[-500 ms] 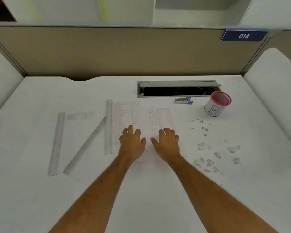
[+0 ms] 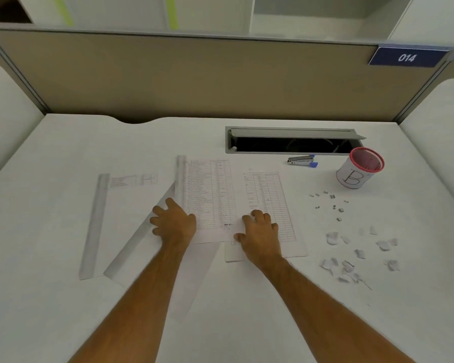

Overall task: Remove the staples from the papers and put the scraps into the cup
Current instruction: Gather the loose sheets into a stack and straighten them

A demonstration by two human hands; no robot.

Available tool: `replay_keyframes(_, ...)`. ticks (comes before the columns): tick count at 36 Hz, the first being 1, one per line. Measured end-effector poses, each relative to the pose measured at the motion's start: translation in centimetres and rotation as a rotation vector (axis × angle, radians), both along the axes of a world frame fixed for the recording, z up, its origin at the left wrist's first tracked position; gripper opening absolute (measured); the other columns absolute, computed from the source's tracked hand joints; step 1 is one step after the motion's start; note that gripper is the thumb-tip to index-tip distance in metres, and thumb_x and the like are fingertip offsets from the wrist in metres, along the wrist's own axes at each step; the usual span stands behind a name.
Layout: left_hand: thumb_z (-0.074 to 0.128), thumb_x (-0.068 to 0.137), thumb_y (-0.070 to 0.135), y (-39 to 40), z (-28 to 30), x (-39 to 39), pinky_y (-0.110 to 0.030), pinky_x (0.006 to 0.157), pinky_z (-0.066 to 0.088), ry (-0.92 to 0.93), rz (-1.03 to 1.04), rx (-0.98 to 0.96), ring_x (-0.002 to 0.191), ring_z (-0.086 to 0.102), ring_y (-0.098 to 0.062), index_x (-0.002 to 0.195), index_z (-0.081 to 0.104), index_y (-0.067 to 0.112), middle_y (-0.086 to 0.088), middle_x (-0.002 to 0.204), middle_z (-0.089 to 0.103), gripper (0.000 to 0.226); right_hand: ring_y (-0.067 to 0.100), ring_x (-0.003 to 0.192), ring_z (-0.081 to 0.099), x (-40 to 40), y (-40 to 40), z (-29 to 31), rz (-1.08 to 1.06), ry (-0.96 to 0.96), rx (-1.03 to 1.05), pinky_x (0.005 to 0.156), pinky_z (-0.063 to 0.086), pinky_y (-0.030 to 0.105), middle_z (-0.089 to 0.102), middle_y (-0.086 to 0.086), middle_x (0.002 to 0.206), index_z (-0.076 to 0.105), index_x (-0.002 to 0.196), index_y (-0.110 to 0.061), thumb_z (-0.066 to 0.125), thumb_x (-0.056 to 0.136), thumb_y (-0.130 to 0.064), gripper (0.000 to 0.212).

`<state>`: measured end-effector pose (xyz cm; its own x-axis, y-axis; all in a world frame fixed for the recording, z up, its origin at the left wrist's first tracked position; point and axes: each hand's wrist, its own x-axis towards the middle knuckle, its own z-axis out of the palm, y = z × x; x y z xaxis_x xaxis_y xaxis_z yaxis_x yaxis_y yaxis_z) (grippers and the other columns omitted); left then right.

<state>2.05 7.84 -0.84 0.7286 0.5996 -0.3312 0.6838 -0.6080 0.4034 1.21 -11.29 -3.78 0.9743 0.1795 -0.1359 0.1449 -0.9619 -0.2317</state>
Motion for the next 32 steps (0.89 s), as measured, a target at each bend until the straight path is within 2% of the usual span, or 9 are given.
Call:
replay_keyframes(6, 0.074, 0.087, 0.027, 1.0, -0.1, 0.8, -0.046, 0.088, 0.056, -0.131, 0.136, -0.222, 0.118, 0.053, -0.042, 0.141, 0.034, 0.005, -0.024, 0.141, 0.036, 0.07, 0.025, 0.135, 0.036, -0.3, 0.0, -0.1, -0.021, -0.007, 0.035, 0.111, 0.031, 0.045, 0.04, 0.006, 0.149, 0.05, 0.138, -0.018, 0.057, 0.096, -0.043, 0.05)
replay_keyframes(8, 0.076, 0.086, 0.025, 1.3, -0.2, 0.9, -0.036, 0.076, 0.053, -0.179, 0.154, -0.283, 0.111, 0.058, -0.038, 0.138, 0.036, 0.004, -0.023, 0.138, 0.041, 0.069, 0.025, 0.136, 0.035, -0.3, -0.1, -0.2, -0.02, -0.008, 0.034, 0.111, 0.03, 0.045, 0.039, 0.005, 0.15, 0.049, 0.139, -0.018, 0.056, 0.096, -0.043, 0.051)
replay_keyframes(12, 0.078, 0.085, 0.02, 2.3, -0.9, 1.2, -0.031, 0.071, 0.048, -0.307, 0.157, -0.43, 0.092, 0.055, -0.025, 0.126, 0.04, 0.006, -0.016, 0.121, 0.058, 0.058, 0.026, 0.137, 0.034, -0.4, -0.1, -0.3, -0.021, 0.0, 0.055, 0.112, 0.03, 0.044, 0.038, 0.006, 0.151, 0.048, 0.14, -0.017, 0.058, 0.095, -0.043, 0.053)
replay_keyframes(18, 0.074, 0.087, 0.008, 2.6, -1.5, 1.3, -0.017, 0.059, 0.044, -0.343, 0.066, -0.55, 0.076, 0.056, -0.007, 0.129, 0.053, 0.012, 0.001, 0.105, 0.058, 0.047, 0.024, 0.138, 0.033, 0.2, -0.5, 0.1, -0.082, 0.045, 0.27, 0.114, 0.026, 0.044, 0.037, 0.005, 0.151, 0.034, 0.149, -0.016, 0.06, 0.094, -0.042, 0.066)
replay_keyframes(21, 0.071, 0.088, 0.004, 2.1, -1.7, 0.5, -0.024, 0.075, 0.052, -0.408, 0.026, -0.664, 0.092, 0.065, -0.015, 0.123, 0.06, 0.018, 0.0, 0.114, 0.067, 0.039, 0.024, 0.143, 0.029, 1.0, -1.3, 0.8, -0.174, 0.056, 0.402, 0.118, 0.025, 0.044, 0.032, 0.005, 0.156, 0.027, 0.153, -0.016, 0.06, 0.094, -0.046, 0.074)
replay_keyframes(25, 0.072, 0.089, 0.005, 1.0, -1.3, -1.0, -0.035, 0.085, 0.059, -0.479, 0.03, -0.802, 0.098, 0.07, -0.017, 0.115, 0.065, 0.02, 0.002, 0.109, 0.073, 0.032, 0.025, 0.143, 0.032, 2.6, -2.6, 2.2, -0.322, 0.096, 0.652, 0.118, 0.03, 0.04, 0.034, 0.009, 0.156, 0.023, 0.155, -0.013, 0.066, 0.091, -0.046, 0.084)
replay_keyframes(27, 0.073, 0.088, 0.003, 0.4, -1.2, -1.7, -0.031, 0.082, 0.06, -0.512, 0.057, -0.911, 0.096, 0.073, -0.014, 0.114, 0.067, 0.022, 0.005, 0.105, 0.076, 0.034, 0.022, 0.133, 0.046, 3.4, -3.3, 2.8, -0.388, 0.137, 0.763, 0.109, 0.04, 0.033, 0.043, 0.007, 0.15, 0.027, 0.154, -0.016, 0.069, 0.089, -0.045, 0.083)
replay_keyframes(29, 0.075, 0.086, 0.001, -0.4, -1.0, -2.1, -0.026, 0.076, 0.061, -0.522, 0.065, -1.008, 0.094, 0.074, -0.013, 0.112, 0.068, 0.023, 0.005, 0.104, 0.078, 0.034, 0.011, 0.112, 0.058, 3.9, -4.3, 3.5, -0.412, 0.153, 0.85, 0.093, 0.046, 0.022, 0.054, -0.002, 0.136, 0.033, 0.149, -0.022, 0.071, 0.088, -0.046, 0.076)
replay_keyframes(32, 0.076, 0.084, 0.001, -1.9, -0.6, -2.4, -0.025, 0.075, 0.061, -0.497, 0.043, -1.068, 0.094, 0.075, -0.014, 0.112, 0.069, 0.018, 0.002, 0.104, 0.078, 0.034, 0.015, 0.111, 0.059, 4.7, -6.2, 3.8, -0.465, 0.181, 0.936, 0.096, 0.05, 0.032, 0.058, -0.009, 0.125, 0.045, 0.14, -0.022, 0.073, 0.086, -0.046, 0.066)
